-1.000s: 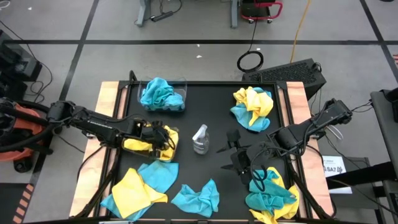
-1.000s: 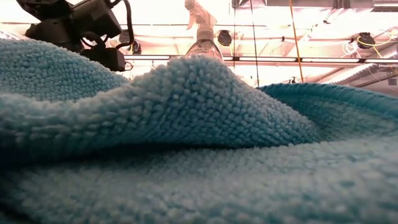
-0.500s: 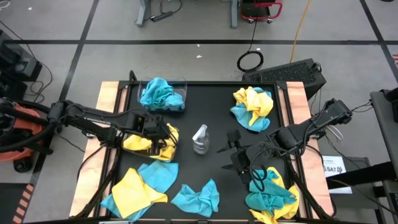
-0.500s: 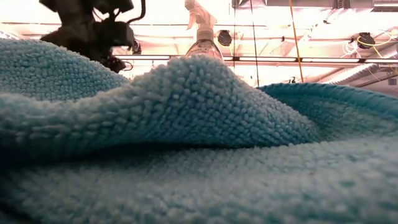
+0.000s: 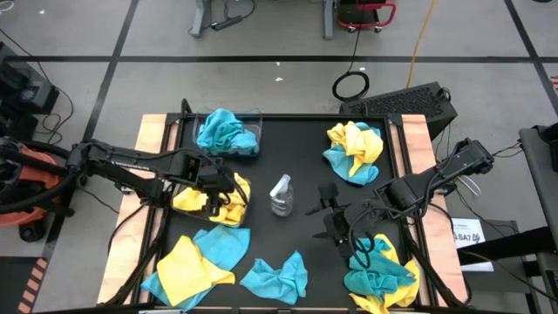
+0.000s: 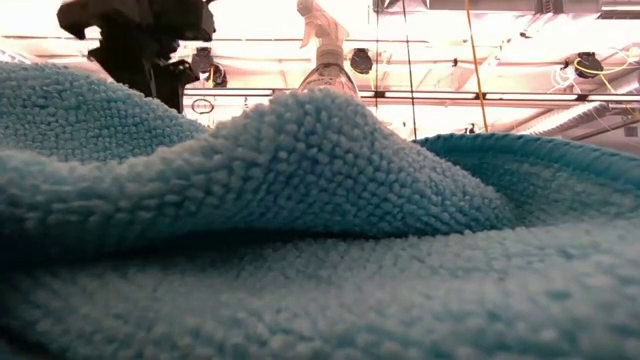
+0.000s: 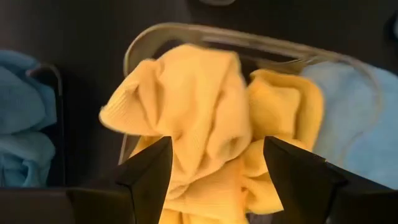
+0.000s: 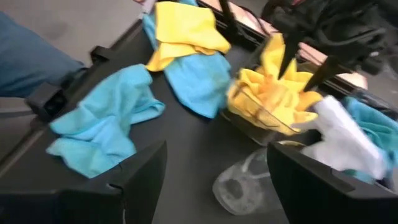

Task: Sort microfiber towel by color & place in baskets
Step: Put the blue microfiber cloth into the top transparent bin

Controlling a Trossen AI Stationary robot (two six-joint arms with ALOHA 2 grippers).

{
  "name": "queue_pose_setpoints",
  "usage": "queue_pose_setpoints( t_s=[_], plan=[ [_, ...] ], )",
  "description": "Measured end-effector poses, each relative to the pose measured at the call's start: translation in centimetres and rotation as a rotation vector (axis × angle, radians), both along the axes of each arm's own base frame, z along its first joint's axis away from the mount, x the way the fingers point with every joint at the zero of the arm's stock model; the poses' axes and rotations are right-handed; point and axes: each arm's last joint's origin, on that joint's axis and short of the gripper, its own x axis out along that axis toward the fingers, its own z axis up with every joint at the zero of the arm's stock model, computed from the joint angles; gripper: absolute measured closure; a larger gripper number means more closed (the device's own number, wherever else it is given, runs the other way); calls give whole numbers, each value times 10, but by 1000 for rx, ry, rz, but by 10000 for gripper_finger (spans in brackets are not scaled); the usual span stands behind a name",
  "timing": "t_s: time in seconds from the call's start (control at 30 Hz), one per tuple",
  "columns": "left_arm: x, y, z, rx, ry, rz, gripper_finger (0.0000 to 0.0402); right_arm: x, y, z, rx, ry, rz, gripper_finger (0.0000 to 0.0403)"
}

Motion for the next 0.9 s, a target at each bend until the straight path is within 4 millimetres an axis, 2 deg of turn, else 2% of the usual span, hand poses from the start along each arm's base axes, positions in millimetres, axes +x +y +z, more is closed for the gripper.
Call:
queue_pose_setpoints(
  t_s=[0.23,0.53,0.9],
  plan=[
    [4,-16,11,-14,-65,-66,144,2,2,-13,17,1,41,133],
    [11,-42,19,-109,-193,-193,144,5,6,-42,70,-18,90,133],
    [15,-63,22,-162,-284,-228,144,5,11,-82,227,-107,193,133]
  ],
)
